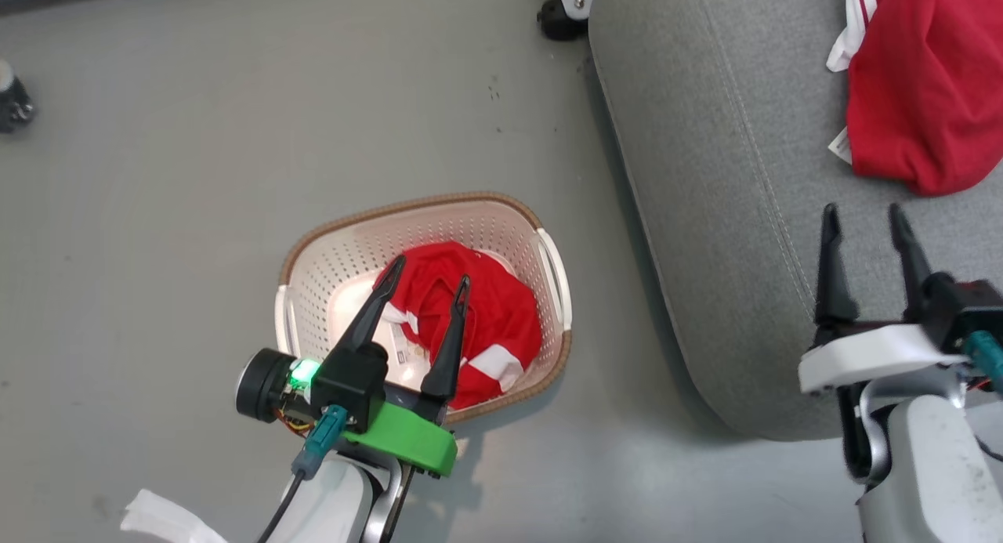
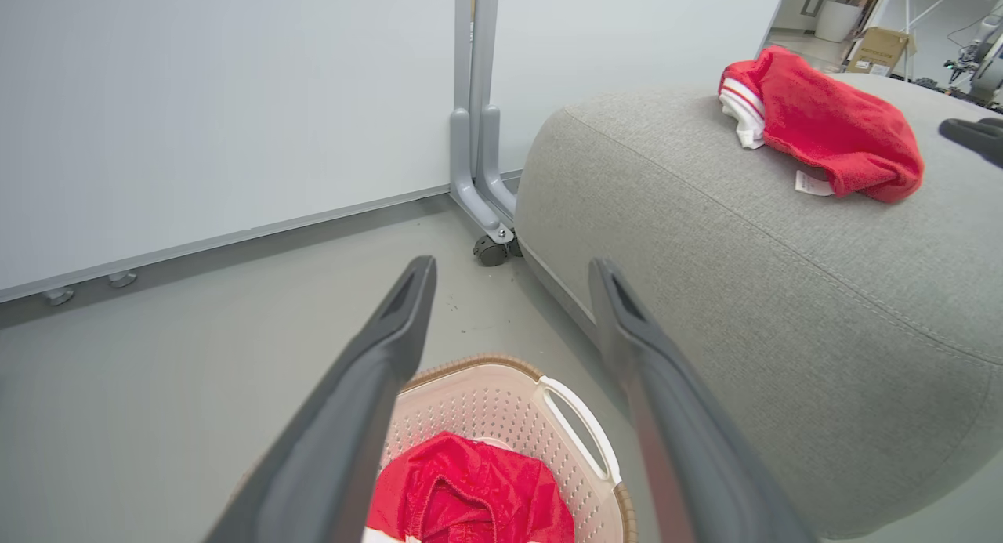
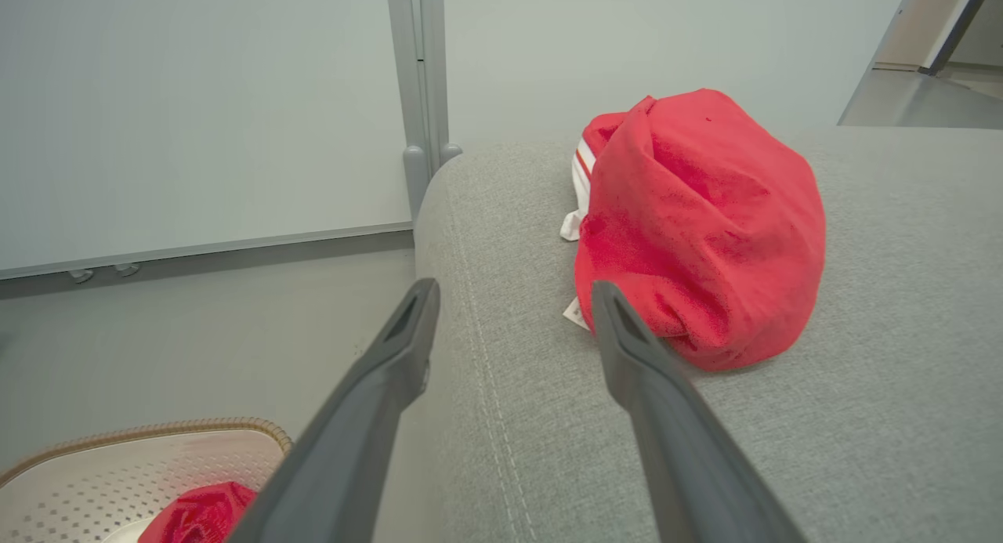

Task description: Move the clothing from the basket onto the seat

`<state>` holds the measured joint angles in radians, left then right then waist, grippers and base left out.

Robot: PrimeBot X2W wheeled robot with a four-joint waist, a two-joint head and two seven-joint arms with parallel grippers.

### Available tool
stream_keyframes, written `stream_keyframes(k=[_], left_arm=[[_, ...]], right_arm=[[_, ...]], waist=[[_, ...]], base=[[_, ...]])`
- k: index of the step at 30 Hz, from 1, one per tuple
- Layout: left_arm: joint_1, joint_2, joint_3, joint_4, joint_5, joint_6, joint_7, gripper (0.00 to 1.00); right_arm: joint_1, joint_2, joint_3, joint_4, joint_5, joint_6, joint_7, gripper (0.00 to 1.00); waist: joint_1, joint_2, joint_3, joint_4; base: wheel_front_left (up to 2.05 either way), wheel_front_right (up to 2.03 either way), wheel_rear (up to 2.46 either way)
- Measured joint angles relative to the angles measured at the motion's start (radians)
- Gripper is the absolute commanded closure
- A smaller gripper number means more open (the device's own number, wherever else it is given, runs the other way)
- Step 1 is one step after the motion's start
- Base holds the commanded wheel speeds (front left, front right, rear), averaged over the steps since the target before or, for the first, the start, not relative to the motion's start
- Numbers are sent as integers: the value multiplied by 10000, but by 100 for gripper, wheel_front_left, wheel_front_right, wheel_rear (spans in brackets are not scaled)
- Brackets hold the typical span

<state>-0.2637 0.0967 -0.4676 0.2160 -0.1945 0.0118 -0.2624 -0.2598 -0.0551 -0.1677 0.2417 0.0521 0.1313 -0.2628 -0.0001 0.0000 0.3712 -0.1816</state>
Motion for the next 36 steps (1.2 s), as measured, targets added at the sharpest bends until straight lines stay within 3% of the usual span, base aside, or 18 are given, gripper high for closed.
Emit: stream_keyframes(k=[6,13,20,36], left_arm=[[934,-221,876,-280,33,209,-17,0],[2103,-422,1996,-631,-59,293,-17,0],[2975,-456,2606,-1225,132,309,-19,0],[4558,-462,2671,-1584,293,416,-19,0]], right_arm=[[988,44,1492,-330,301,0,0,0],[1966,65,2483,-830,635,0,-2,0],[2682,63,2506,-1250,587,0,-2,0],[4051,63,2422,-1388,736,0,0,0]], waist=[[0,0,-1182,387],[0,0,-2449,857],[0,0,-3414,1262],[0,0,-4673,1576]], base=[[0,0,0],[0,0,0],[0,0,0],[0,0,0]])
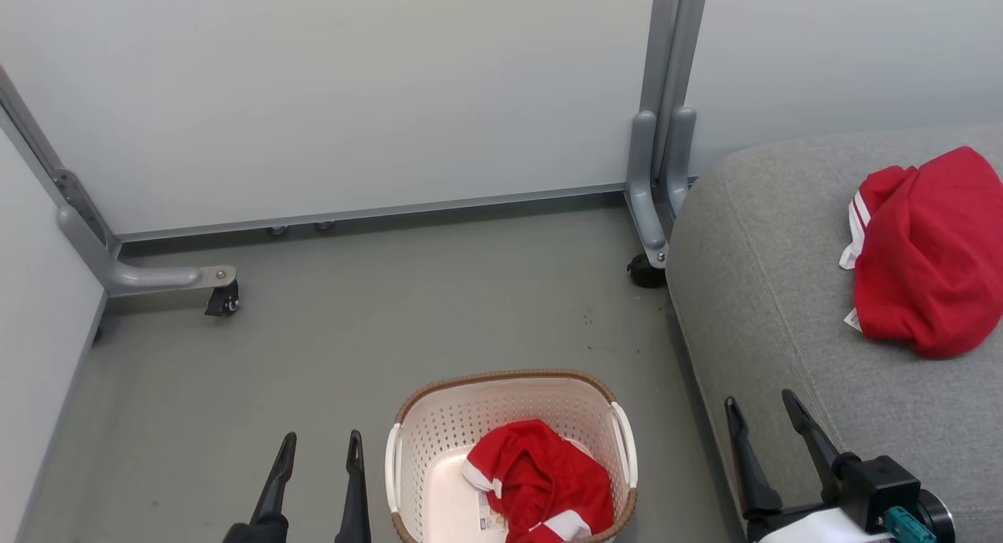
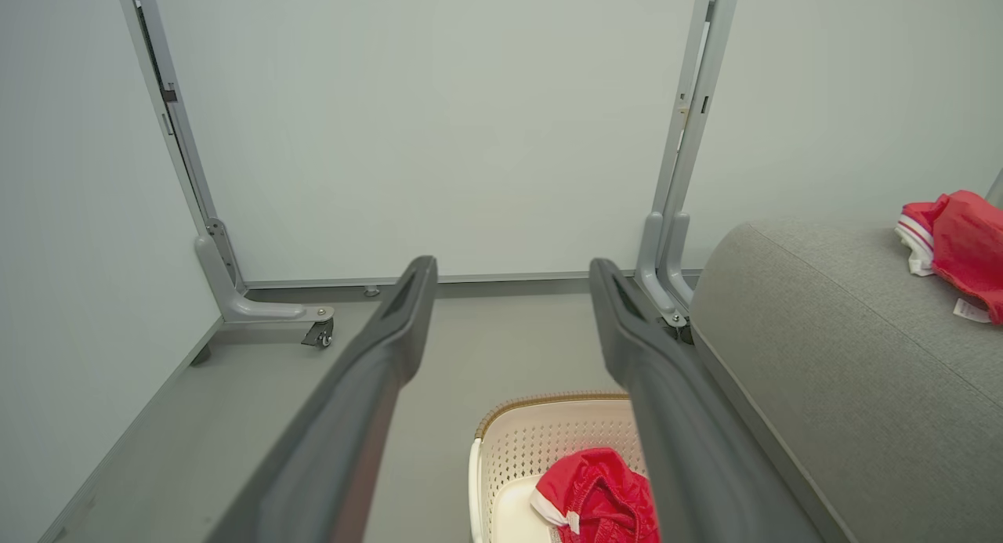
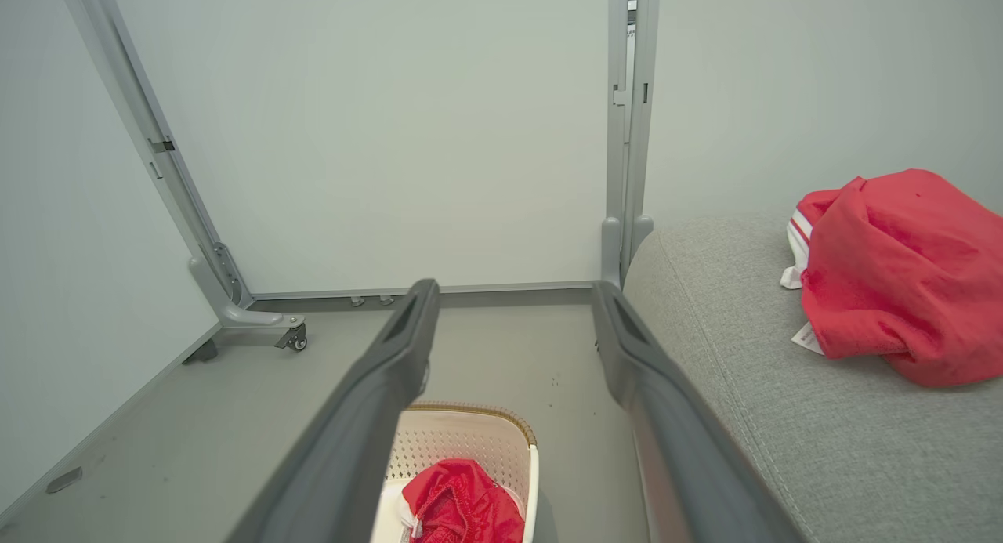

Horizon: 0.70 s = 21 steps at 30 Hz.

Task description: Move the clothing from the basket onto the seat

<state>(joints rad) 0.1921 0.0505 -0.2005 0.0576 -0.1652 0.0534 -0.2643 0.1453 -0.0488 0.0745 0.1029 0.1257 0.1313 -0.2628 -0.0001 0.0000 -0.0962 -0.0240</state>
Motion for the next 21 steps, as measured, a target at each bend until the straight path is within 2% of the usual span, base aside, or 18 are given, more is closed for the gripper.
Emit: stream_keyframes(k=[21], left_arm=[[73,-4,-46,159,-84,79,0,0]], right_arm=[[129,0,94,192,-29,0,0,0]], waist=[[0,0,-260,-87]], base=[[0,0,0]])
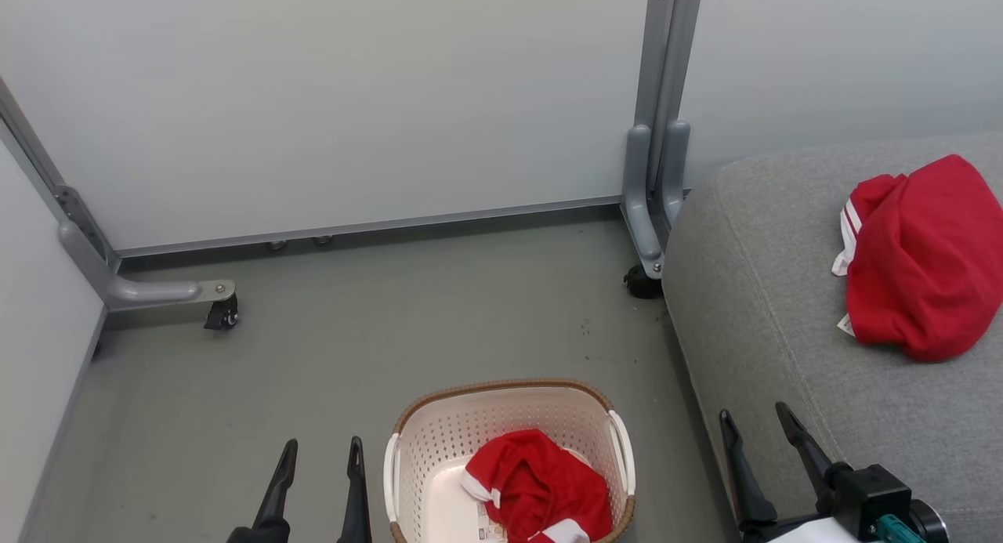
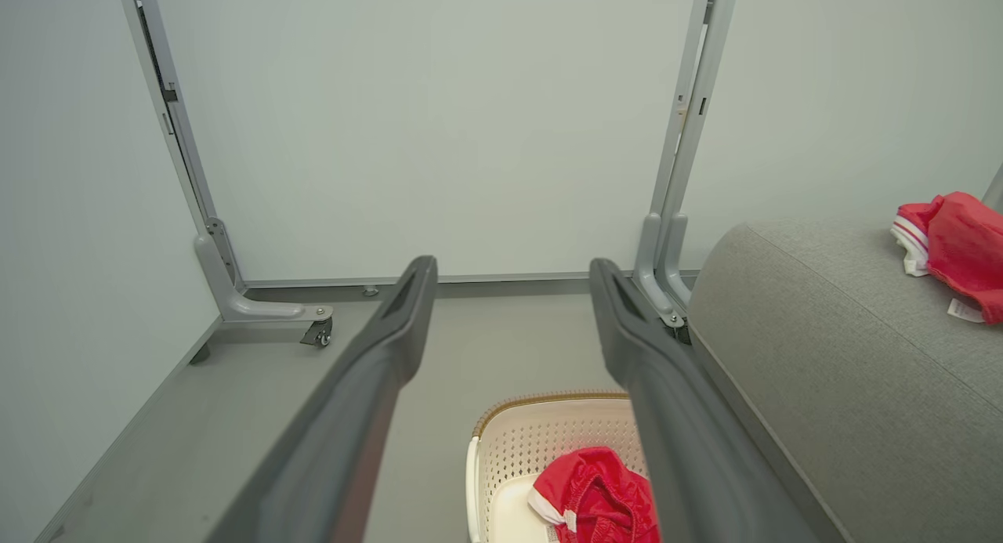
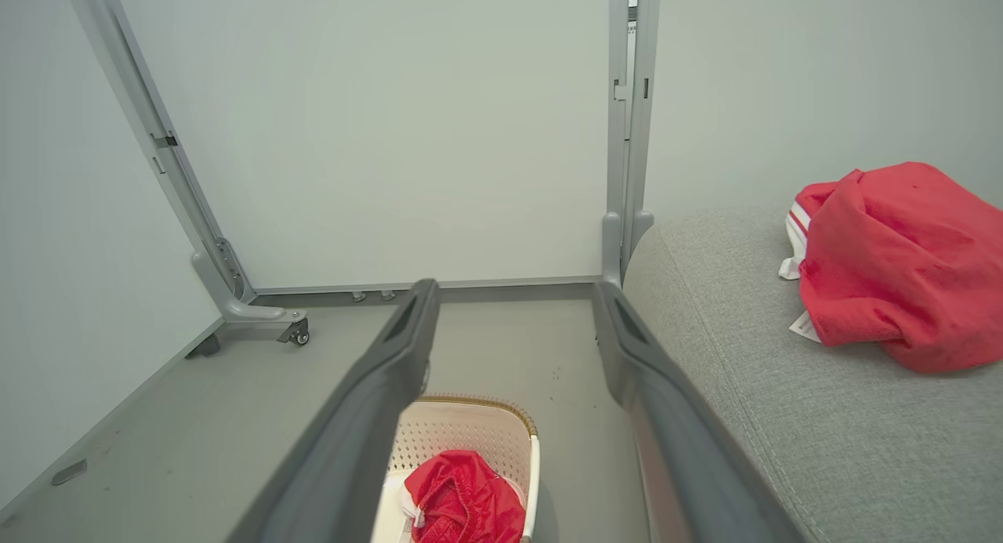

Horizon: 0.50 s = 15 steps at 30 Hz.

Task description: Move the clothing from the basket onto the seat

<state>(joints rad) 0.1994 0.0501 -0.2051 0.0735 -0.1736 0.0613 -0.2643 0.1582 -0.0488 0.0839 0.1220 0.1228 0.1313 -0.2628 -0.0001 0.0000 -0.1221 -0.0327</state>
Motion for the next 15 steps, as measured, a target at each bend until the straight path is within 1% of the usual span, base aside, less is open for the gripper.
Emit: stream_keyframes(k=[8,15], left_arm=[[-1,0,-4,21,8,2,0,0],[-78,0,-109,128,2,-8,0,0]], right_arm=[[-5,0,38,-6,2,0,0,0],[-148,0,21,-61,-27,0,0,0]], waist=[[0,0,128,20],[0,0,508,22]], base=[[0,0,0],[0,0,0]])
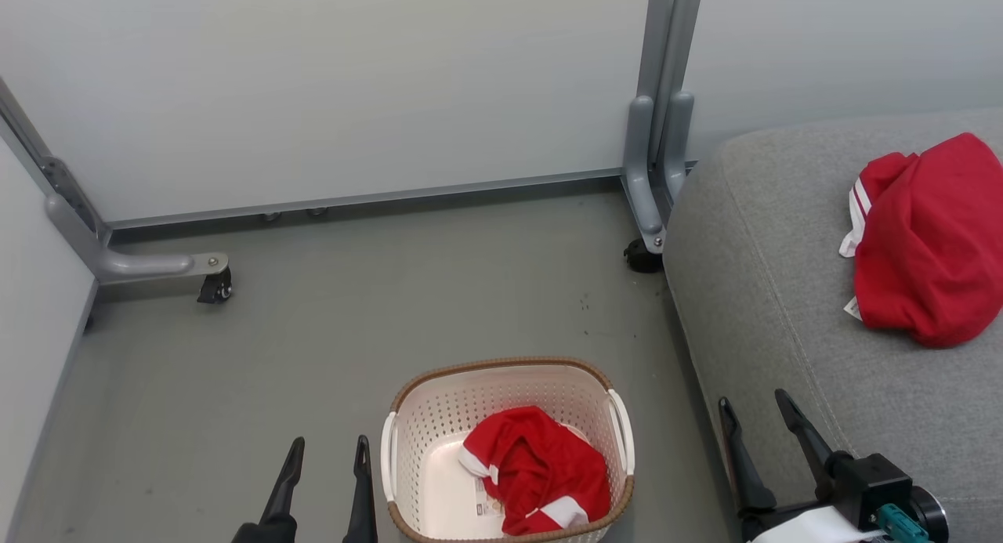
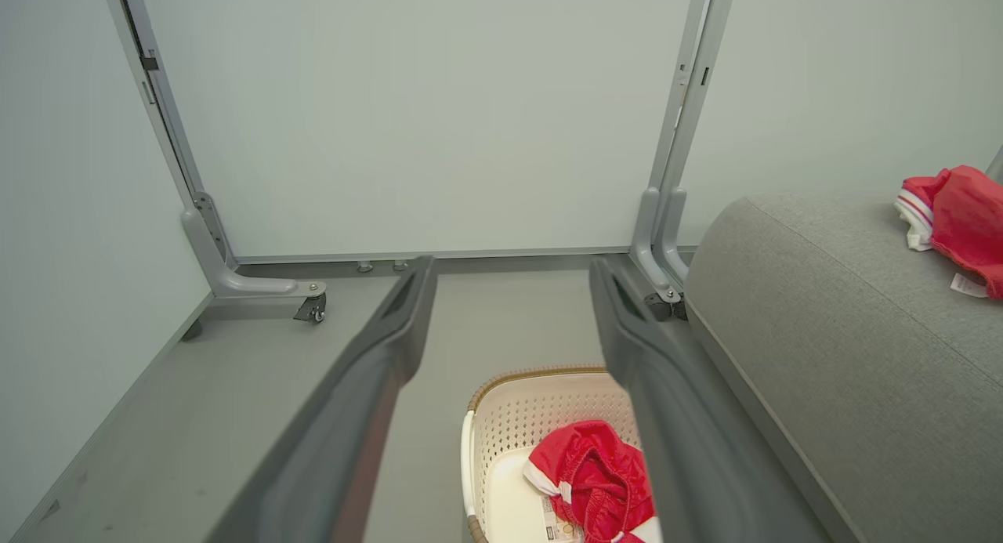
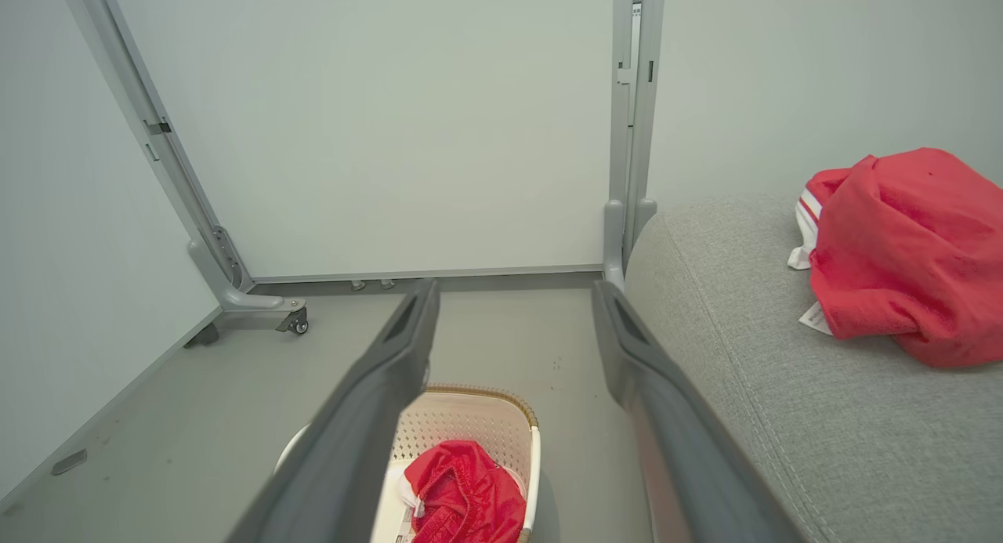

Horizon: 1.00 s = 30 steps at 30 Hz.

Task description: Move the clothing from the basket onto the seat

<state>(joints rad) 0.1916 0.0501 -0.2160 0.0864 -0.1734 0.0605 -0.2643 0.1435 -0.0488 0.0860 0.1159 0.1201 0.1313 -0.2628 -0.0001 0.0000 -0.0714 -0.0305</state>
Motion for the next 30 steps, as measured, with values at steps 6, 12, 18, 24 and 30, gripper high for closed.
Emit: stream_keyframes(k=[6,12,18,24,30], left_arm=[[-501,-2,-125,178,-61,-86,0,0],[-1617,-6,-410,579,-98,-387,0,0],[-3105,-12,-905,1402,426,-867,-4,0],[-4854,-19,-1582,2476,861,-1425,-4,0],[-6700,38,-2619,3751,1396,-1808,-6,0]], right_arm=[[-326,0,-84,-150,-77,0,0,0],[-1188,2,-443,-426,-71,0,0,0],[-2245,-56,-963,-828,-182,0,0,0],[-3207,-140,-1386,-1292,-293,0,-2,0],[-4090,-128,-1511,-1720,-343,0,-2,0]], waist=[[0,0,596,-33],[0,0,1542,-103],[1,0,2758,-213],[2,0,4065,-313],[2,0,5439,-436]], base=[[0,0,0],[0,0,0],[0,0,0],[0,0,0],[0,0,0]])
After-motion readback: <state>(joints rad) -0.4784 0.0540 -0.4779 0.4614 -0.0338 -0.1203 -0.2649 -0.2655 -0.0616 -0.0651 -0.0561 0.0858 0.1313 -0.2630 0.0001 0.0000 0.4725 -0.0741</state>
